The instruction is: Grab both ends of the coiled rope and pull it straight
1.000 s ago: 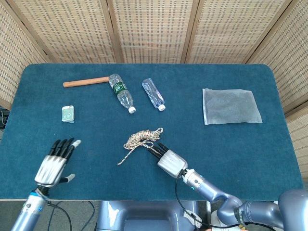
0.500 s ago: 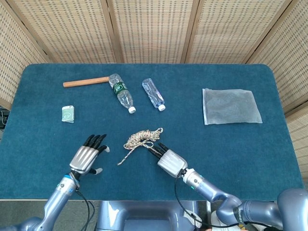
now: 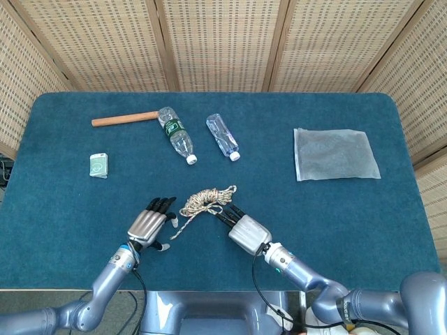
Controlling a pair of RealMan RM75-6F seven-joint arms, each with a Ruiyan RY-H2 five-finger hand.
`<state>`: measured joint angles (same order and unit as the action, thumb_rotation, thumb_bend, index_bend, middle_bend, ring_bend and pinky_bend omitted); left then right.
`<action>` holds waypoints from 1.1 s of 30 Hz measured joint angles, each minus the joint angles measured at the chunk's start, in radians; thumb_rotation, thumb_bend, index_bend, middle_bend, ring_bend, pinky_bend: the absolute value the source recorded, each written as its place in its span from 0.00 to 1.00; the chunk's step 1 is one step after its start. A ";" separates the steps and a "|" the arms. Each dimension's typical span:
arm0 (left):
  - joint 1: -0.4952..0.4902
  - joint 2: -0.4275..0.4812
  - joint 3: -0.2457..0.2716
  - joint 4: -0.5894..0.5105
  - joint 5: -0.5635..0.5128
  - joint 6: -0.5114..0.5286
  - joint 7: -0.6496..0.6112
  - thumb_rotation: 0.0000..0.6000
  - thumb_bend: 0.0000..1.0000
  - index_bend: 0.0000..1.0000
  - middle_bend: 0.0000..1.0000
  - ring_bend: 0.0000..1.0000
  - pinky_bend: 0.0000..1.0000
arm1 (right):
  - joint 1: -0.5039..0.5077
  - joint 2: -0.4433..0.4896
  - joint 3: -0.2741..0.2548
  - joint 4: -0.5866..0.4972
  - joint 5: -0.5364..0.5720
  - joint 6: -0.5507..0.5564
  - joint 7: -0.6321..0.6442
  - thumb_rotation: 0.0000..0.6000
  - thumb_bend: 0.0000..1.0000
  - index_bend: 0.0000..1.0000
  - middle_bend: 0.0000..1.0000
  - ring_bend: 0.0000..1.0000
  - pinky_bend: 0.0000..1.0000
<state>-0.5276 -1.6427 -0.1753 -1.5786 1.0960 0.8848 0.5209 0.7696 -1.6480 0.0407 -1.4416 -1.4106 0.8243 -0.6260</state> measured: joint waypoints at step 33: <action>-0.127 -0.025 0.020 0.006 -0.192 0.023 -0.070 1.00 0.19 0.43 0.00 0.00 0.00 | 0.014 -0.005 -0.018 0.005 0.041 0.012 -0.016 1.00 0.59 0.64 0.00 0.00 0.00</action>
<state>-0.6551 -1.6673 -0.1558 -1.5723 0.9035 0.9080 0.4506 0.7831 -1.6531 0.0228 -1.4364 -1.3698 0.8364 -0.6420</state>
